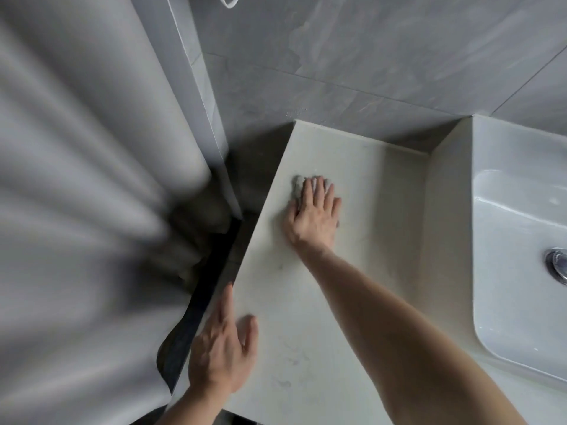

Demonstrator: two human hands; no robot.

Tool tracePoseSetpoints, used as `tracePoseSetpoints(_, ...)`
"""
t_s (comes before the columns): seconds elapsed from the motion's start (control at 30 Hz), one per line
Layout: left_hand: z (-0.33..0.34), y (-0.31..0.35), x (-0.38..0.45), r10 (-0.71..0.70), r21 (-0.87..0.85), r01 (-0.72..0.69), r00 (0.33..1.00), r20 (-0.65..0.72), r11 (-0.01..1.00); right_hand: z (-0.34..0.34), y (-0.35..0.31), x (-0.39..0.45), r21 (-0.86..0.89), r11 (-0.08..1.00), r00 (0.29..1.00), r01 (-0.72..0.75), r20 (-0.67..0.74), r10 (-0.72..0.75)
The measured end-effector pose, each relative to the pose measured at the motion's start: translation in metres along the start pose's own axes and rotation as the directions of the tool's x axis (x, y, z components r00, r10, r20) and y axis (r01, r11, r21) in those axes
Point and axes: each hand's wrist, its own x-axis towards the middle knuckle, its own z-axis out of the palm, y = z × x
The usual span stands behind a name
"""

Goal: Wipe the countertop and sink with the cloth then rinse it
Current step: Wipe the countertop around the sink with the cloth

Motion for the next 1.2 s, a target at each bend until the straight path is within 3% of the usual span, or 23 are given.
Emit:
tracePoseSetpoints(0.13,-0.002,0.005,-0.001,-0.016,0.009,0.016,1.000,-0.003,1.000,0.021,-0.050,-0.020,-0.014,0.963,0.960,0.268,0.088,-0.266)
tracePoseSetpoints(0.27,-0.003,0.005,0.000,-0.021,0.013,0.021,1.000,0.018,1.000,0.013,-0.015,-0.015,0.003,0.936,0.931,0.352,0.100,-0.351)
tracePoseSetpoints(0.43,-0.004,0.005,-0.001,-0.011,-0.025,0.011,1.000,0.026,1.000,-0.018,0.087,0.003,-0.040,0.995,0.996,0.091,-0.022,-0.092)
tracePoseSetpoints(0.57,-0.002,0.002,0.000,-0.010,-0.038,0.011,1.000,0.028,0.999,-0.049,0.156,0.027,-0.091,0.985,0.986,-0.146,-0.093,0.138)
tracePoseSetpoints(0.73,0.002,0.000,0.002,-0.013,-0.038,0.014,0.999,0.030,0.999,-0.040,0.138,0.041,0.006,0.936,0.921,-0.353,-0.175,0.348)
tracePoseSetpoints(0.8,0.003,0.000,0.003,-0.012,-0.032,0.012,1.000,0.024,0.999,-0.035,0.109,0.051,0.026,0.925,0.915,-0.380,-0.138,0.379)
tracePoseSetpoints(1.0,0.006,-0.003,0.003,-0.004,-0.053,0.005,1.000,0.026,0.999,-0.004,0.009,0.069,-0.049,0.998,0.998,-0.044,0.037,0.046)
tracePoseSetpoints(1.1,0.003,-0.001,0.003,-0.010,-0.026,0.010,1.000,0.017,1.000,0.008,-0.026,0.061,-0.045,0.990,0.988,0.137,0.082,-0.133)
tracePoseSetpoints(1.2,0.000,0.002,0.001,-0.021,-0.032,0.022,1.000,0.023,0.999,0.004,-0.016,0.058,-0.040,0.968,0.965,0.246,0.109,-0.241)
